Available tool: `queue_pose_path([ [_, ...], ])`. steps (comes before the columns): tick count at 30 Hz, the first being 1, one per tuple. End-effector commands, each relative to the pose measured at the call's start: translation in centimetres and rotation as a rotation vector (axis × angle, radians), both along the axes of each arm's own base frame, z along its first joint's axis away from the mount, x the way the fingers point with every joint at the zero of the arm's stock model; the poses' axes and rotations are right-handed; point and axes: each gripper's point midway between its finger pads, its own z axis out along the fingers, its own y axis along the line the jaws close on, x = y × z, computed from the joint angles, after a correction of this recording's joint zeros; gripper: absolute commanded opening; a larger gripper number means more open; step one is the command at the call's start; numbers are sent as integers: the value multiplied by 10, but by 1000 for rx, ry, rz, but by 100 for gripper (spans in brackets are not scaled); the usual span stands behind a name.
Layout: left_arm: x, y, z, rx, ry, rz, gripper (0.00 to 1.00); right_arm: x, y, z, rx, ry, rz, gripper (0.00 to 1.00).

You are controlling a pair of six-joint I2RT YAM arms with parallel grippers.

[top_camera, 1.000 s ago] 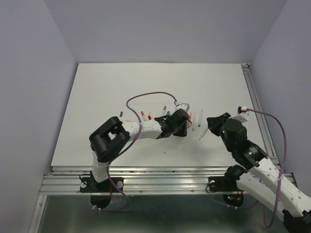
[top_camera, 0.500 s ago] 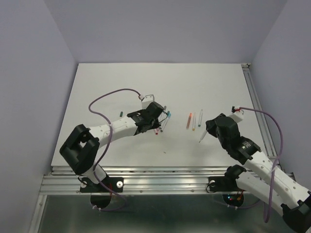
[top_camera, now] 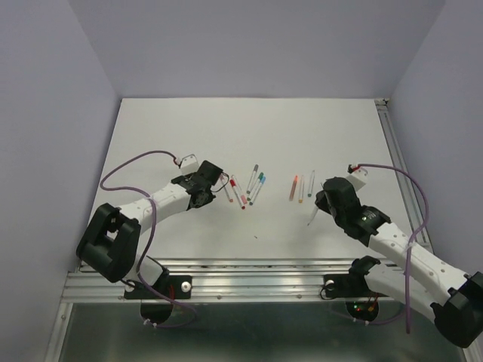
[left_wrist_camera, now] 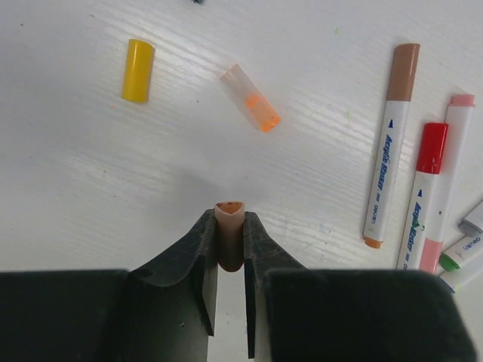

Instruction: Open the pen caps

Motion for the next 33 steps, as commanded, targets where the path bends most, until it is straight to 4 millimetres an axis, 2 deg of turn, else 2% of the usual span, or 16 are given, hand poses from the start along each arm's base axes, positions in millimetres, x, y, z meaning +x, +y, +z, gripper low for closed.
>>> queue_pose_path([
  [1, 4, 18, 2, 29, -22, 49, 21, 11, 5, 16, 2, -44, 8, 1],
  [3, 9, 23, 0, 31, -21, 55, 25, 11, 3, 16, -16, -39, 3, 1],
  [12, 21, 39, -12, 37, 9, 72, 27, 13, -6, 13, -68, -44, -20, 1],
  [15, 22, 40, -13, 54, 16, 75, 29, 18, 0, 14, -70, -54, 8, 1],
  [16, 22, 39, -14, 54, 20, 71, 33, 22, 4, 12, -70, -53, 13, 1],
  [19, 24, 38, -12, 48, 15, 64, 35, 26, 11, 3, -76, -30, 39, 1],
  [22, 22, 36, -10, 42, 15, 44, 46, 34, 17, 3, -86, -33, 55, 1],
  [27, 17, 30, -5, -2, 10, 18, 55, 47, 23, -9, -132, -3, 67, 1],
  [29, 16, 24, 2, -43, -8, -9, 70, 53, 27, -16, -160, 3, 86, 1],
  [33, 14, 9, 19, -128, -59, -76, 88, 65, 32, -25, -214, 28, 117, 1],
])
